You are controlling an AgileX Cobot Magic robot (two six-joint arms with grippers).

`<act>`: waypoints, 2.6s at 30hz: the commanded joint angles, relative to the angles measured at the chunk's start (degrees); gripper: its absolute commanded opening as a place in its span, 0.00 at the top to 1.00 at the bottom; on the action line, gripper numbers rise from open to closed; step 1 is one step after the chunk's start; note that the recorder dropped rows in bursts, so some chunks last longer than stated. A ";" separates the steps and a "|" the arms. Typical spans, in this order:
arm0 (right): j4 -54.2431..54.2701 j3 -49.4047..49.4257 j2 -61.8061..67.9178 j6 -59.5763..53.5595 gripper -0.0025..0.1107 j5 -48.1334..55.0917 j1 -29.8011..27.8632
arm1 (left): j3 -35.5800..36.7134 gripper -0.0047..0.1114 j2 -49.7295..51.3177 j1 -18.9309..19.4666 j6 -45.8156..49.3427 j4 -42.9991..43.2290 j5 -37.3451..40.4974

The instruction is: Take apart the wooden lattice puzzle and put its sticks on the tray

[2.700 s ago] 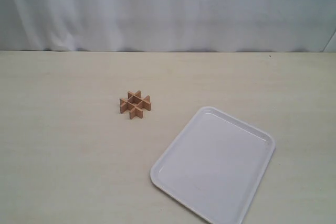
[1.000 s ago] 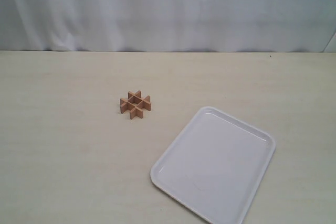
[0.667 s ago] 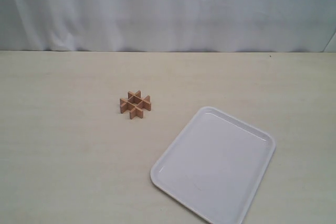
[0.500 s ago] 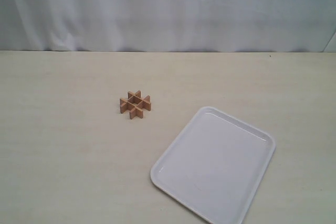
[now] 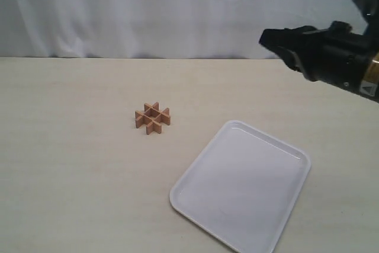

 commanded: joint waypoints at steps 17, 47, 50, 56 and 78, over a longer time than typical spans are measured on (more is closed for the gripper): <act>-43.47 -20.84 15.62 4.56 0.94 51.53 24.09 | 0.13 0.96 0.02 0.06 -0.18 0.09 -0.78; 62.52 -72.35 49.70 -72.24 0.94 105.30 16.49 | 0.13 0.96 0.02 0.06 -0.18 0.09 -0.78; 62.52 -79.57 54.38 -72.33 0.93 106.70 16.49 | 0.13 0.96 0.02 0.06 -0.18 0.09 -0.78; 67.82 -86.09 59.77 -69.99 0.73 104.40 16.94 | 0.13 0.96 0.02 0.06 -0.18 0.09 -0.78; 53.10 -90.74 65.63 -52.47 0.71 93.99 23.51 | 0.13 0.96 0.02 0.06 -0.18 0.09 -0.78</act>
